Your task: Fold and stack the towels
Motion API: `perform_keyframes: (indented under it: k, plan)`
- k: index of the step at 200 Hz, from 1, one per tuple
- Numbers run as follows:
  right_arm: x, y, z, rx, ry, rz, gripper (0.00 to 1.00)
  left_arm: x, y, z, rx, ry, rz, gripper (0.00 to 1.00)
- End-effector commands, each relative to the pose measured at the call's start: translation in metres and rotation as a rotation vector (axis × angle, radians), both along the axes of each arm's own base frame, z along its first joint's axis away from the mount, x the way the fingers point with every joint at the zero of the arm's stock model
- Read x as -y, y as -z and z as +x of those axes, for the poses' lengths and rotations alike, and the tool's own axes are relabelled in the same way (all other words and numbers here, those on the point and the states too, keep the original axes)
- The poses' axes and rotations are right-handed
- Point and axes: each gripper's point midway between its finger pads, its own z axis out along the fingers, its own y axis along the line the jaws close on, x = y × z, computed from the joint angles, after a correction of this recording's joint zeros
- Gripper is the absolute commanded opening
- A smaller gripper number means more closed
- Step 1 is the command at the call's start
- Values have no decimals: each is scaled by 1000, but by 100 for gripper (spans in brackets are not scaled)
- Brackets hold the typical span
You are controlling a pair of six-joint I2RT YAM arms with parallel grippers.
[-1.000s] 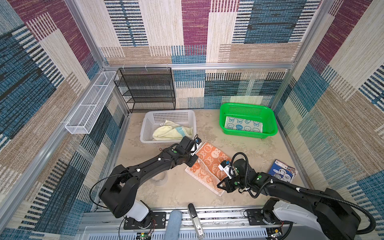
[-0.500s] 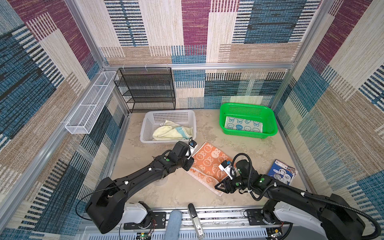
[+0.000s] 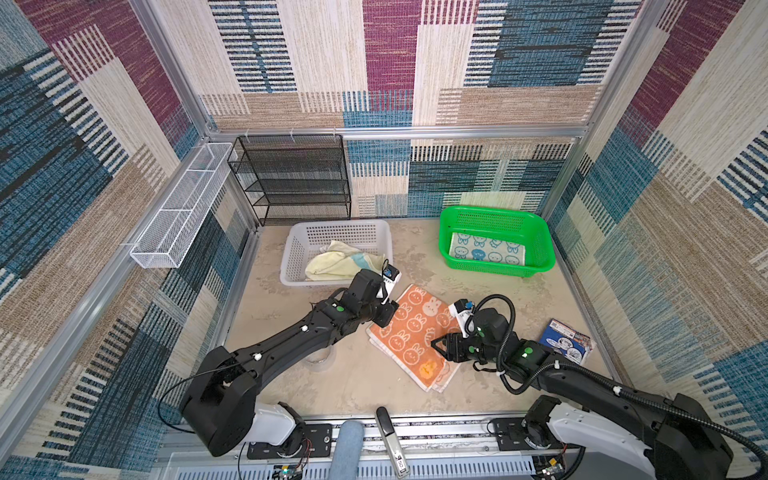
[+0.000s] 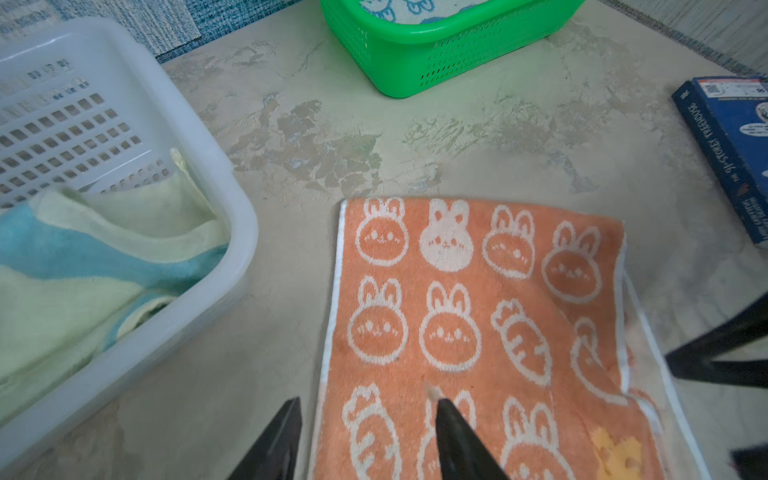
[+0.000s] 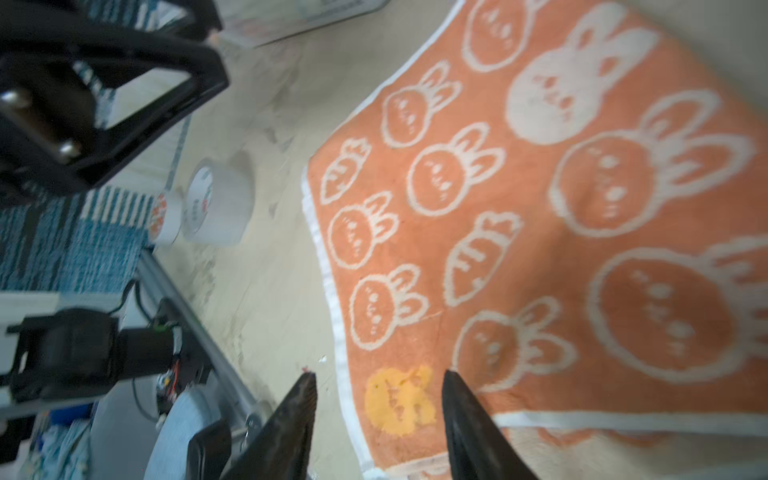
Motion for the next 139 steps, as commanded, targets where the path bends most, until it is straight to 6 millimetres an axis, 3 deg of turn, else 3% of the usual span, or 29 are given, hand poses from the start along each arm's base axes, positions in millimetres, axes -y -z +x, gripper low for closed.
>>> perform_keyframes:
  k: [1, 32, 73, 139]
  plan:
    - [35, 18, 19, -59, 258, -66, 58, 20, -10, 10, -20, 33, -31, 60]
    - [62, 32, 25, -95, 360, -45, 52, 43, -21, 32, -6, 58, -10, 59]
    - [94, 41, 23, -105, 462, -67, 46, 59, -8, 64, -44, 38, 86, 59]
    - [94, 51, 33, -102, 466, -47, 40, 68, 17, 91, -82, 0, 176, 60]
